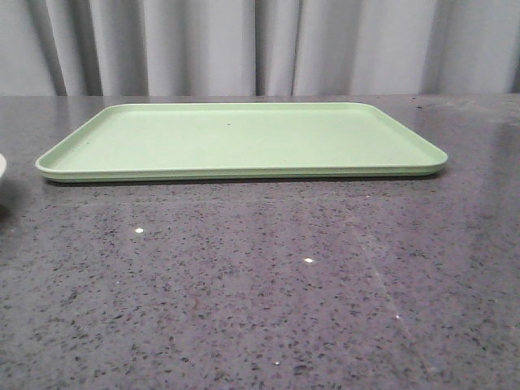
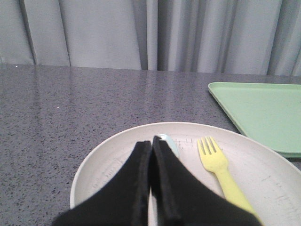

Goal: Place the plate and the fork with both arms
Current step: 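Lower the left gripper toward the rim of the cream plate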

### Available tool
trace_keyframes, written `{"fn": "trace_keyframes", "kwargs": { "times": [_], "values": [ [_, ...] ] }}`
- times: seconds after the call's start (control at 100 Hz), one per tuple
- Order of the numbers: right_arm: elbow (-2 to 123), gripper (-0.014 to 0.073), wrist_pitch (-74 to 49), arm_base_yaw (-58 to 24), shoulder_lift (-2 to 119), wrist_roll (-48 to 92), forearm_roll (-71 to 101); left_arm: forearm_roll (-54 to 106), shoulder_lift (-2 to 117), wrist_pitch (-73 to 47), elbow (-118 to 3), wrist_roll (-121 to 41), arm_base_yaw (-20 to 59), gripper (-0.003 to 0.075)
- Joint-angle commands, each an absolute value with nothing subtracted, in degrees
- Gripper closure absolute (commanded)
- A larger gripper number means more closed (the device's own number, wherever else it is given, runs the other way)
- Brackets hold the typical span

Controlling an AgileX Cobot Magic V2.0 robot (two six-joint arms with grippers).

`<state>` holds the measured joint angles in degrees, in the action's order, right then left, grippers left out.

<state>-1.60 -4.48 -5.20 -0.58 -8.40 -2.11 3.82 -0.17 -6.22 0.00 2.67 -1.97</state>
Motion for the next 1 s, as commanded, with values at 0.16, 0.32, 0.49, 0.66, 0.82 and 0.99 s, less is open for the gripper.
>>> {"fn": "trace_keyframes", "kwargs": {
  "times": [0.16,0.32,0.49,0.66,0.82,0.99],
  "values": [
    [-1.26,0.0662,0.00,-4.83,-1.95,-7.90,-2.54,3.85,-1.97,-1.40,0.72,3.16,-2.12,0.0741],
    [-1.26,0.0662,0.00,-4.83,-1.95,-7.90,-2.54,3.85,-1.97,-1.40,0.72,3.16,-2.12,0.0741],
    [-1.26,0.0662,0.00,-4.83,-1.95,-7.90,-2.54,3.85,-1.97,-1.40,0.72,3.16,-2.12,0.0741],
    [-1.26,0.0662,0.00,-4.83,-1.95,-7.90,-2.54,3.85,-1.97,-1.30,0.72,3.16,-2.12,0.0741],
    [-1.26,0.0662,0.92,-4.83,-1.95,-7.90,-2.54,3.85,-1.97,0.00,0.34,3.16,-2.12,0.0741],
    [0.58,0.0662,-1.30,-4.94,-1.89,-7.90,-2.54,3.98,-1.84,-0.77,-2.27,3.16,-2.12,0.0741]
  ]
}}
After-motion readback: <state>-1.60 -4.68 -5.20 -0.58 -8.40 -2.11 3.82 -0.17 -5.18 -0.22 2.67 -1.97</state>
